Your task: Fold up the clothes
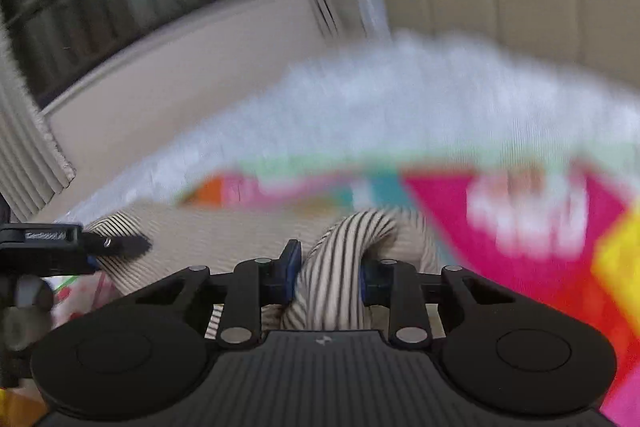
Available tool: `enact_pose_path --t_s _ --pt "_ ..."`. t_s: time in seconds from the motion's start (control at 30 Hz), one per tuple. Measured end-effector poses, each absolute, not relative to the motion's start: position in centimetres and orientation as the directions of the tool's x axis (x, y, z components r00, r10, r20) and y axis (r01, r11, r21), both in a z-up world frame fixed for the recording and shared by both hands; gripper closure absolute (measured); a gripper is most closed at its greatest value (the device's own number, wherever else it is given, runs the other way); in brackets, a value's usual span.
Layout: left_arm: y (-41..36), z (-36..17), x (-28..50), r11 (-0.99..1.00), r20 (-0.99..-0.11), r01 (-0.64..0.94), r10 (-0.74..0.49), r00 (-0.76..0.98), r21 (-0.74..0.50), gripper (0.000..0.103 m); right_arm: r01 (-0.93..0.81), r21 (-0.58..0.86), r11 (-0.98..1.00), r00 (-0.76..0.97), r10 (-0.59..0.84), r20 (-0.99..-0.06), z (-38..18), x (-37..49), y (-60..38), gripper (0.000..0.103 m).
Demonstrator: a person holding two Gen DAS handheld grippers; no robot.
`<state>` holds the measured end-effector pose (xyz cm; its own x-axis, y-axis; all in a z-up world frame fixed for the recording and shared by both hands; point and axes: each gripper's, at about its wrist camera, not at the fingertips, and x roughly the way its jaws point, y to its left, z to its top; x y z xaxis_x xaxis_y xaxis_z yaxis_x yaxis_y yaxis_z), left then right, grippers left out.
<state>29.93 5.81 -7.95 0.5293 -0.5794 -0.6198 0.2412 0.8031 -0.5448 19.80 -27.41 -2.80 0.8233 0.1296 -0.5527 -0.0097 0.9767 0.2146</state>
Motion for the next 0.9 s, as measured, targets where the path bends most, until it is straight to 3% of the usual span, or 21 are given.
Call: enact_pose_path --t_s 0.1,0.23,0.33,0.47,0.5,0.6,0.73,0.8,0.9 --pt "6.0 -6.8 29.4 0.767 -0.573 0.306 -0.631 0.523 -0.565 0.059 0.049 0.172 0.984 0.811 0.062 -0.582 -4.0 20.5 -28.4 0.077" --pt "4.7 -7.3 28.9 0.770 -0.636 0.348 -0.637 0.435 -0.534 0.058 0.093 0.165 0.982 0.766 0.035 -0.641 -5.7 20.6 -29.3 0.067" --pt "5.1 -7.3 28.8 0.787 -0.650 0.341 -0.616 0.444 -0.513 0.048 0.092 0.172 0.981 0.759 0.043 -0.650 -4.9 20.3 -28.9 0.067" --pt "7.3 -5.7 29.1 0.771 -0.576 0.285 -0.621 0.532 -0.569 0.017 0.089 0.221 0.971 0.731 0.087 -0.677 -5.2 19.2 -28.8 0.067" --pt "7.8 -5.5 29.2 0.765 -0.557 0.267 -0.620 0.552 -0.586 0.017 0.087 0.227 0.970 0.726 0.094 -0.681 -5.3 18.9 -28.9 0.066" --pt "8.2 -5.8 29.5 0.760 -0.551 0.220 -0.608 0.571 -0.611 0.016 0.096 0.245 0.965 0.720 0.103 -0.686 -5.2 18.9 -29.2 0.062" --pt "7.4 -7.2 30.0 0.803 -0.607 0.187 -0.560 0.564 -0.566 0.019 0.112 0.269 0.957 0.718 0.109 -0.687 -5.4 18.7 -29.4 0.055" --pt "7.1 -7.7 30.2 0.820 -0.631 0.181 -0.540 0.557 -0.542 0.028 0.118 0.285 0.951 0.718 0.116 -0.686 -5.2 18.5 -29.5 0.052" --pt "7.2 -8.1 30.2 0.835 -0.646 0.189 -0.525 0.554 -0.516 0.032 0.117 0.315 0.942 0.718 0.139 -0.682 -5.1 18.6 -29.6 0.048"
